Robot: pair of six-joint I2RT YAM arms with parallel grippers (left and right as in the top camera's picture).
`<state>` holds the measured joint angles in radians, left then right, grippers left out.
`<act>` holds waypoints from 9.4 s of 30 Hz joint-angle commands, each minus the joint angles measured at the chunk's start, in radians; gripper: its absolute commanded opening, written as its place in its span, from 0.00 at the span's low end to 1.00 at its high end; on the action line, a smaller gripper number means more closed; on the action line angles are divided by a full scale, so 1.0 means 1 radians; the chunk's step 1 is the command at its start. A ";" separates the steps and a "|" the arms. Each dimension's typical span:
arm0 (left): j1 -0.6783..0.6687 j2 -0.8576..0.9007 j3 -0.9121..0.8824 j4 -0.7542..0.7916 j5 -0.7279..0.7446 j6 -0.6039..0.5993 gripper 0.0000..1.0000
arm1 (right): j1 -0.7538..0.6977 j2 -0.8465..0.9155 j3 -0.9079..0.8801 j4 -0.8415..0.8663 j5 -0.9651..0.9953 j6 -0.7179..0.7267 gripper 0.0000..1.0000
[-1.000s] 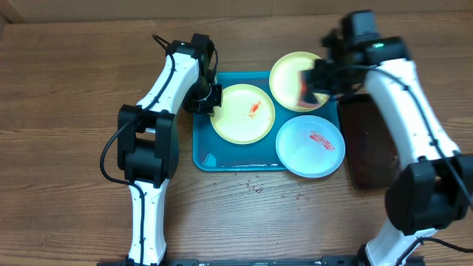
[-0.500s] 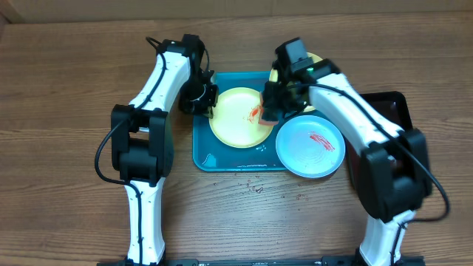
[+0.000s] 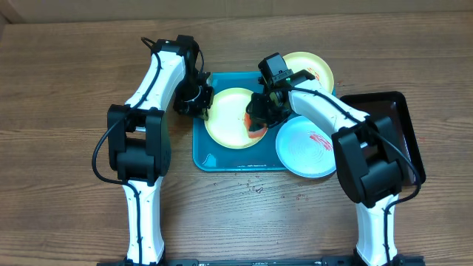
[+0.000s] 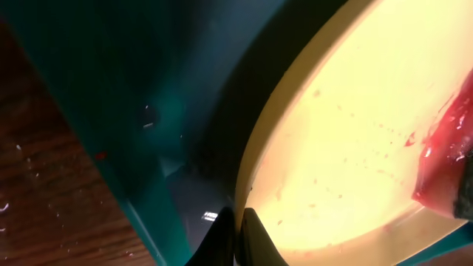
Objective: Clean dirty plates on tray and stack at the side
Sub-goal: 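Carry the sponge with the right gripper onto the left yellow plate, then scrub the left yellow plate with the sponge while the left gripper holds it, then lift the sponge away to the right and raise the yellow plate, then carry the cleaned yellow plate left off the tray and set it down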
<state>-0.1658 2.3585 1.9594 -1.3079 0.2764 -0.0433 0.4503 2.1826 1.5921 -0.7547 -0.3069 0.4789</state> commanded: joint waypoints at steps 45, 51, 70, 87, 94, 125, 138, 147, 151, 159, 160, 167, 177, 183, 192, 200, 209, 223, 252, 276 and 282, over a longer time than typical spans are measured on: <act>-0.013 0.009 0.006 0.002 0.061 0.048 0.04 | 0.103 0.124 0.256 -0.077 -0.016 -0.037 0.04; -0.012 0.009 0.006 0.002 0.061 0.047 0.04 | 0.006 0.124 0.256 -0.126 0.109 -0.041 0.04; -0.011 0.009 0.006 0.008 0.057 0.020 0.04 | 0.122 0.124 0.255 -0.338 -0.064 -0.090 0.04; -0.011 0.009 0.006 0.021 0.064 -0.054 0.04 | 0.069 0.124 0.255 -0.055 0.170 0.102 0.04; -0.011 0.009 0.006 0.048 0.021 -0.117 0.04 | -0.023 0.124 0.255 -0.152 0.201 0.101 0.04; -0.011 0.009 0.006 0.082 0.005 -0.148 0.04 | 0.106 0.124 0.192 0.006 0.060 0.077 0.04; -0.011 0.009 0.006 0.070 0.005 -0.144 0.04 | 0.126 0.124 0.192 -0.023 -0.016 0.094 0.04; -0.011 0.009 0.006 0.075 0.006 -0.127 0.04 | 0.024 0.124 0.197 -0.195 0.070 -0.014 0.04; -0.023 0.009 0.005 0.074 0.006 -0.059 0.05 | -0.018 0.124 0.197 -0.198 0.070 -0.040 0.04; -0.054 0.009 -0.096 0.148 0.005 -0.068 0.24 | -0.014 0.124 0.196 -0.179 0.070 -0.039 0.04; -0.055 0.009 -0.118 0.169 0.005 -0.089 0.25 | -0.013 0.124 0.196 -0.178 0.070 -0.038 0.04; -0.053 0.009 -0.171 0.239 0.008 -0.175 0.04 | -0.013 0.124 0.196 -0.183 0.066 -0.038 0.04; -0.023 -0.031 -0.083 0.179 -0.007 -0.166 0.04 | -0.030 0.040 0.271 -0.259 0.039 -0.056 0.04; -0.019 -0.132 -0.028 0.159 -0.132 -0.151 0.04 | -0.073 -0.125 0.360 -0.368 0.040 -0.065 0.04; -0.050 -0.279 -0.028 0.129 -0.291 -0.117 0.03 | -0.213 -0.359 0.387 -0.461 0.069 -0.065 0.04; -0.120 -0.377 -0.028 0.111 -0.560 -0.141 0.04 | -0.389 -0.435 0.387 -0.587 0.135 -0.099 0.04; -0.299 -0.390 -0.029 0.064 -1.040 -0.299 0.04 | -0.518 -0.438 0.387 -0.648 0.134 -0.137 0.04; -0.442 -0.390 -0.029 0.027 -1.384 -0.463 0.04 | -0.528 -0.438 0.387 -0.650 0.142 -0.140 0.04; -0.569 -0.390 -0.029 0.026 -1.669 -0.465 0.04 | -0.528 -0.438 0.387 -0.669 0.142 -0.140 0.04; 0.057 -0.390 -0.029 0.074 -0.069 -0.111 0.04 | -0.528 -0.438 0.386 -0.669 0.141 -0.140 0.04; 0.300 -0.390 -0.063 0.080 -0.039 -0.098 0.05 | -0.528 -0.438 0.386 -0.669 0.142 -0.140 0.04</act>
<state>0.0437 2.0048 1.9091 -1.2335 0.1287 -0.1886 -0.0761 1.7660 1.9697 -1.4292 -0.1753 0.3401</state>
